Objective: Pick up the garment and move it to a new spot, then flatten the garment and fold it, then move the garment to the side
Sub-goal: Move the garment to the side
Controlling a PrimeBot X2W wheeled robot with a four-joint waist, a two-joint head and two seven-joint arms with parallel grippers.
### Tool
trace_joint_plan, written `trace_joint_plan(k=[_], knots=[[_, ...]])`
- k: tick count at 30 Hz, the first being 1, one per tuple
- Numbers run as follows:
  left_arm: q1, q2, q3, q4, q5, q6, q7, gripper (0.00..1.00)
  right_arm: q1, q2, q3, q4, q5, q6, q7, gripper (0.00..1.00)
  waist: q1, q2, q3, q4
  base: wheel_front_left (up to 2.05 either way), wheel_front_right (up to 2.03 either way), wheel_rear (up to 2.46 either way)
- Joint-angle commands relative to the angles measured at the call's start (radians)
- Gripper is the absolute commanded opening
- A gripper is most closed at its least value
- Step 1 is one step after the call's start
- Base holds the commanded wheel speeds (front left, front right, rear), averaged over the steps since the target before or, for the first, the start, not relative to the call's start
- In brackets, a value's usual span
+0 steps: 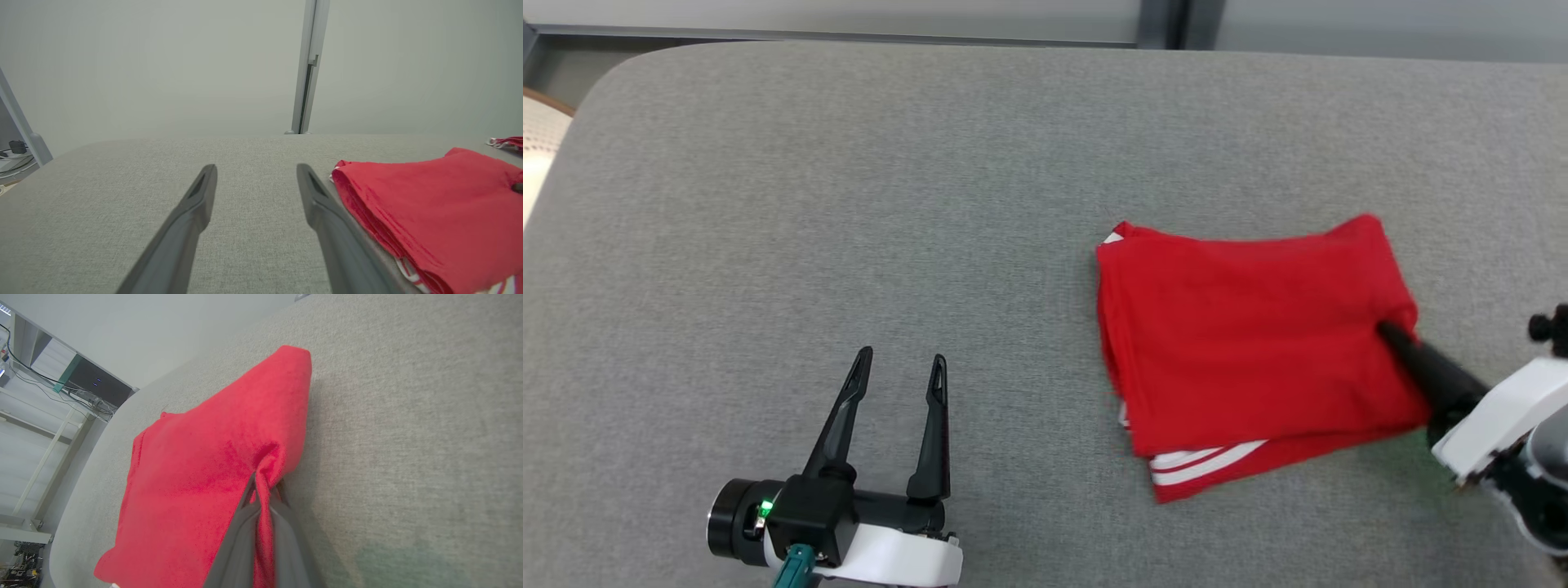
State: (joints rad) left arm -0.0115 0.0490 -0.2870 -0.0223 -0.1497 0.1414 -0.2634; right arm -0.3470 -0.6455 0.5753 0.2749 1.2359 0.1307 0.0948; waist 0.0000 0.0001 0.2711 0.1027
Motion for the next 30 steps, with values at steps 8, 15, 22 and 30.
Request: trace_joint_plan(k=[8, 15, 22, 30], knots=[[-0.065, 0.004, 0.006, -0.026, 0.03, -0.02, -0.001, 1.0, -0.194, -0.146, -0.01, 0.006, -0.062, 0.0, -0.02, 0.0, 0.0, -0.0001, 0.107, -0.107, 0.0, 0.0, 0.0], [-0.124, 0.004, 0.003, -0.031, 0.057, -0.04, -0.001, 1.0, -0.322, -0.281, -0.043, 0.033, -0.089, 0.0, -0.003, 0.0, 0.0, -0.0001, 0.186, -0.171, 0.0, 0.0, 0.0], [-0.164, 0.004, 0.008, -0.035, 0.089, -0.06, -0.001, 1.0, -0.393, -0.398, -0.101, 0.047, -0.076, 0.0, 0.012, 0.0, 0.0, -0.0001, 0.262, -0.194, 0.0, 0.0, 0.0], [-0.203, 0.004, 0.009, -0.037, 0.117, -0.078, -0.001, 1.0, -0.453, -0.499, -0.138, 0.083, -0.1, 0.0, 0.026, 0.0, 0.0, -0.0001, 0.325, -0.181, 0.0, 0.0, 0.0]])
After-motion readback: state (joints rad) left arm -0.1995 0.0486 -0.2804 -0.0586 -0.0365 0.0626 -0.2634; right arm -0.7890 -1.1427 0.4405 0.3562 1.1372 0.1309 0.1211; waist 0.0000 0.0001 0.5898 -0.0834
